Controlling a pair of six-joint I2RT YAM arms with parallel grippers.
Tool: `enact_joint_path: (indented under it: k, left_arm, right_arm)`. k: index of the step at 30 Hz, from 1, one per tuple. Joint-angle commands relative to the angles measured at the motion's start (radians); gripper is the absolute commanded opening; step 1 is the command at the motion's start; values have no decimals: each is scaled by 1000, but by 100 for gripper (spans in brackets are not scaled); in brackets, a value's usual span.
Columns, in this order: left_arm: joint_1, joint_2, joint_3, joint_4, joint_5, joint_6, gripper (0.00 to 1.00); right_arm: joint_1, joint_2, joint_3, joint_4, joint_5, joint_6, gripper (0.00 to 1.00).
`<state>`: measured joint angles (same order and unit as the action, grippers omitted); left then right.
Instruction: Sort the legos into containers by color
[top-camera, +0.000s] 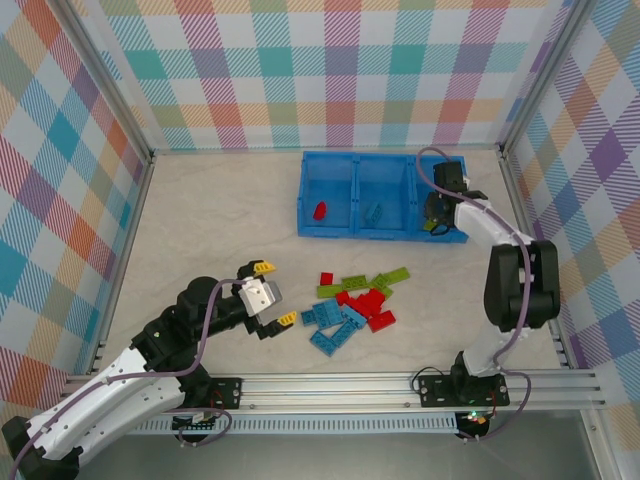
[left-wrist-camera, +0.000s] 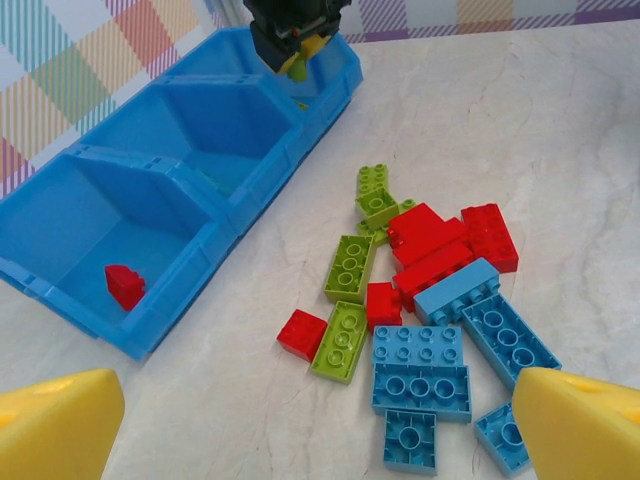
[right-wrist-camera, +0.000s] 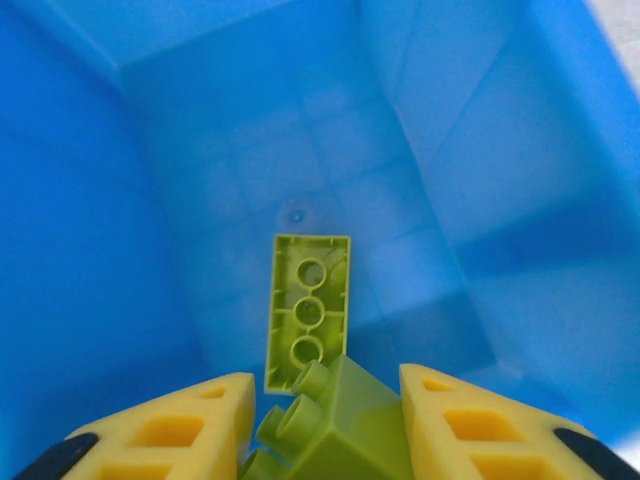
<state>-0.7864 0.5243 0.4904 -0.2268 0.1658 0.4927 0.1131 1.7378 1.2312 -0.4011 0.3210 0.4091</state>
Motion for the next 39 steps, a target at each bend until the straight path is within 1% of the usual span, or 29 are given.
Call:
enact_joint_path:
  k: [1, 2, 8, 11, 13, 15, 17, 18, 21, 23, 25, 26, 28, 29, 30, 32, 33, 36, 38, 39]
  left_arm:
    - [8, 2, 16, 47, 1, -23, 100]
    - [7, 3, 14, 45, 10, -14, 100]
    - [8, 9, 10, 49, 0, 1, 100]
    - [9, 20, 9, 53, -16, -18, 100]
    - [16, 34, 12, 58, -36, -52, 100]
    - [31, 58, 24, 61, -58, -105, 100]
    - [50, 92, 50, 62, -111, -206, 100]
    - [64, 117, 73, 52, -148, -276, 100]
    - [116, 222, 198, -57, -213, -458, 100]
    - [124, 320, 330, -206, -286, -596, 100]
    - [123, 410, 445, -350, -334, -764, 99]
    - [122, 448, 480, -409, -338, -857, 99]
    - [116, 492, 487, -461, -335, -1033, 98]
    - [107, 511, 471, -471, -335, -1133, 95]
    - [98, 524, 456, -469, -320, -1202, 93]
    - [47, 564, 407, -416, -259, -1281, 92]
    - [12, 586, 391, -395, -252, -1317, 92]
    - [-92, 669, 355, -349, -255, -1438, 86]
    - [-133, 726, 344, -330, -258, -1482, 77]
    - [-146, 755, 341, -329, -263, -1497, 68]
  right_arm:
    - [-15, 20, 82, 6, -40, -30, 45]
    - [-13, 16, 83, 5, -39, -31, 49]
    - [-23, -55, 64, -15, -49, -34, 62]
    - [-24, -113, 42, -39, -75, -29, 65]
    - [-24, -176, 16, -67, -160, -14, 67]
    - [-23, -283, -61, -53, -350, 0, 70]
    - [-9, -390, -154, -19, -513, 41, 70]
    - [12, -443, -195, -21, -561, 60, 70]
    - [116, -561, -276, -66, -611, 74, 70]
    - [211, -622, -312, -131, -616, 76, 70]
    - [296, -660, -337, -201, -615, 80, 70]
    - [334, -676, -352, -231, -628, 84, 70]
    - [393, -702, -387, -261, -690, 97, 70]
    - [417, -712, -407, -264, -726, 109, 70]
    - [437, -717, -422, -263, -752, 122, 70]
    - [482, -714, -445, -259, -793, 138, 70]
    - [497, -708, -451, -257, -798, 142, 70]
    - [521, -686, -457, -263, -784, 151, 71]
    - [523, -681, -460, -259, -772, 149, 71]
    - [522, -681, -462, -250, -764, 149, 71]
